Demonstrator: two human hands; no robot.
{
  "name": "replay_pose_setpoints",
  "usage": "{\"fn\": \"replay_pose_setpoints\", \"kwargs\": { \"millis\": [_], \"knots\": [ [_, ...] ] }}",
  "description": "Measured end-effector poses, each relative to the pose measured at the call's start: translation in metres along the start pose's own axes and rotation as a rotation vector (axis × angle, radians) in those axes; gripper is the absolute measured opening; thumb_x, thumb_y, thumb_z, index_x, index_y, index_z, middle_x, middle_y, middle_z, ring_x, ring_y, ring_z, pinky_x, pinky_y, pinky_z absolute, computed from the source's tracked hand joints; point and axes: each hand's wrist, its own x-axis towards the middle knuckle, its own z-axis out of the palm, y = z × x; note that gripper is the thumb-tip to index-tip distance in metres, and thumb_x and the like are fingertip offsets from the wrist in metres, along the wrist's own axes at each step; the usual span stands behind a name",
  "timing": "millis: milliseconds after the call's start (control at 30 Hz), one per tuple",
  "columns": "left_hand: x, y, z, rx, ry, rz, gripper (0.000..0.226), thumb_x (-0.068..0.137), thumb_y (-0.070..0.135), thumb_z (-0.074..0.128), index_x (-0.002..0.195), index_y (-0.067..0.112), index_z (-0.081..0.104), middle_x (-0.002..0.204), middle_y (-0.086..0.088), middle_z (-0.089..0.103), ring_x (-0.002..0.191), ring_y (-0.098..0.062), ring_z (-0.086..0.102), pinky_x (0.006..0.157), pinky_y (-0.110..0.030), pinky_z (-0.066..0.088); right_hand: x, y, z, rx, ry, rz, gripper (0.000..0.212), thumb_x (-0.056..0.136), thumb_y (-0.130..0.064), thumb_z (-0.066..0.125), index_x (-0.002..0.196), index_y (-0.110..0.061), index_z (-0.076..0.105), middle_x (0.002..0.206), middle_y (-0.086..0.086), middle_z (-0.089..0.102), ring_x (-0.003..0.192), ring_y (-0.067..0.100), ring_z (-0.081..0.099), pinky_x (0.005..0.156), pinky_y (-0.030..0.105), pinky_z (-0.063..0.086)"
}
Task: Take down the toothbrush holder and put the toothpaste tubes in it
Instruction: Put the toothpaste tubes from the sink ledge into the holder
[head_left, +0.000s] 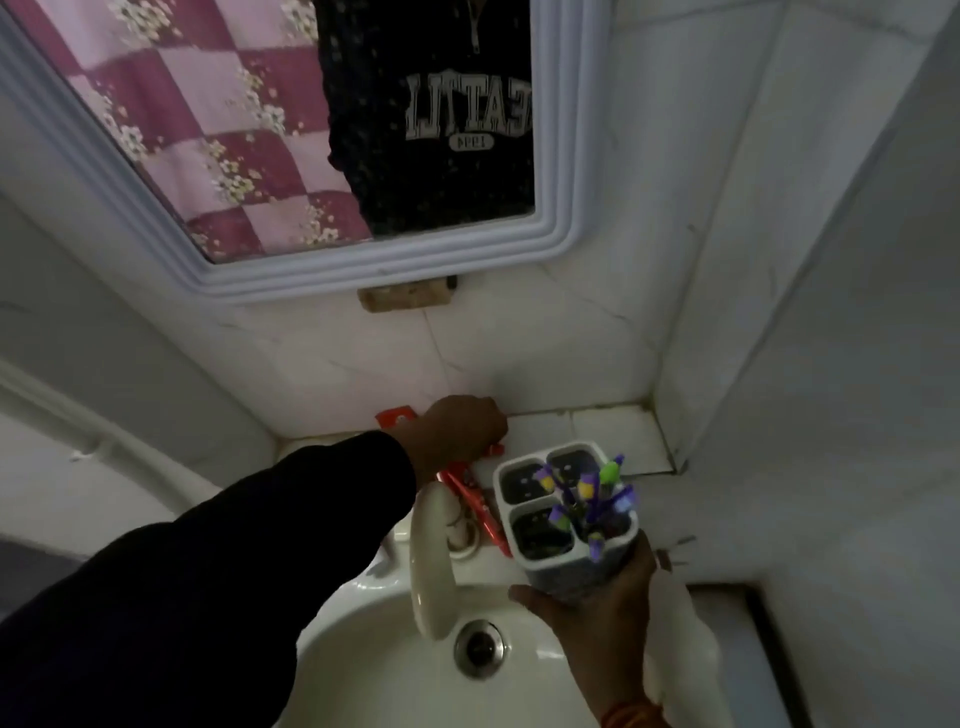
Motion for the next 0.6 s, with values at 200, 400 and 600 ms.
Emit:
{"fn": "replay_pose_setpoints", "kwargs": {
  "millis": [200, 400, 600],
  "knots": [
    [0.010, -0.003, -0.010, -0.067, 0.032, 0.100, 0.041, 0.096, 0.015, 0.056, 0.137, 0.011, 0.057, 0.129, -0.015, 0.055, 0.108, -0.032, 0.063, 0.088, -0.035, 0.049, 0.002, 0.010, -0.008, -0.029, -0.100, -0.044, 0.138, 0.024, -0.005, 0.103, 0.143, 0.002, 0.032, 0.128, -0.020, 0.040, 0.116, -0.026, 0.044, 0.093, -0.009, 0.034],
    [-0.008, 0.021, -0.082, -0.154, 0.143, 0.312, 0.062, 0.097, 0.031, 0.063, 0.154, 0.018, 0.042, 0.124, -0.010, 0.060, 0.095, -0.021, 0.059, 0.085, -0.037, 0.052, 0.006, 0.017, -0.009, -0.181, -0.117, -0.143, 0.134, 0.027, -0.034, 0.103, 0.139, -0.026, 0.030, 0.132, 0.006, 0.038, 0.117, 0.003, 0.043, 0.103, 0.002, 0.038],
    [-0.027, 0.071, -0.127, -0.038, -0.155, 0.249, 0.027, 0.086, 0.034, 0.077, 0.106, 0.016, 0.073, 0.083, 0.001, 0.077, 0.076, -0.012, 0.074, 0.072, -0.026, 0.057, 0.009, 0.020, -0.010, -0.162, -0.119, -0.120, 0.124, 0.035, -0.025, 0.104, 0.132, -0.041, 0.029, 0.135, 0.012, 0.046, 0.125, -0.001, 0.050, 0.099, 0.002, 0.041]
  ]
}}
